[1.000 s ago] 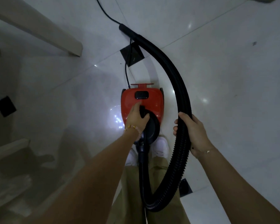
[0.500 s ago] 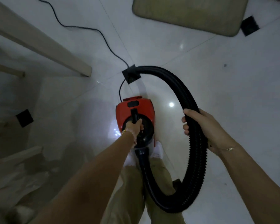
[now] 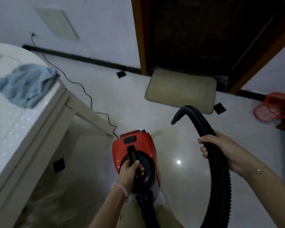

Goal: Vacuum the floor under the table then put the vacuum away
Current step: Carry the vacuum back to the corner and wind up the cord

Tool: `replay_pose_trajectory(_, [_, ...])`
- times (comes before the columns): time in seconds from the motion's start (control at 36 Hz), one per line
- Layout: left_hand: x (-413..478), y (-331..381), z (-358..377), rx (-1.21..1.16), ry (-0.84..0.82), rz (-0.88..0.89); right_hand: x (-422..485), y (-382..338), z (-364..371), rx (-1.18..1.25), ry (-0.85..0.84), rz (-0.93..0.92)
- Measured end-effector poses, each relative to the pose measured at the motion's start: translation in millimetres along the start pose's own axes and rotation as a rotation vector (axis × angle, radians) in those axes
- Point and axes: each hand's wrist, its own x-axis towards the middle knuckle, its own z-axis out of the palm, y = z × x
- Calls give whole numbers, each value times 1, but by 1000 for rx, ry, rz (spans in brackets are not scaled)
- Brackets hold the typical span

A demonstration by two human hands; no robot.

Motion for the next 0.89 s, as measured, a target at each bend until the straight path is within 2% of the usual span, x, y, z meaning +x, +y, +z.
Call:
replay_pose_trajectory(0.11, [-7,50,14,-61,-43,54,-9,-46,7,-3,-67,-23])
replay_pose_trajectory(0.22, [-1,103,22,-116,-63,117,-7,-106,14,95,-86,-87])
replay_pose_trajectory(0.33, [15,149,25,-101,-84,173,10,-157,36,-12,-159,-146])
replay_pose_trajectory(0.67, [100,318,30,-192,-119,243,137,-314,134,-157,-328,-184])
replay_pose_trajectory(0.89, [150,426,21,-229,-38,333,207,-405,190,-197,-459,-173])
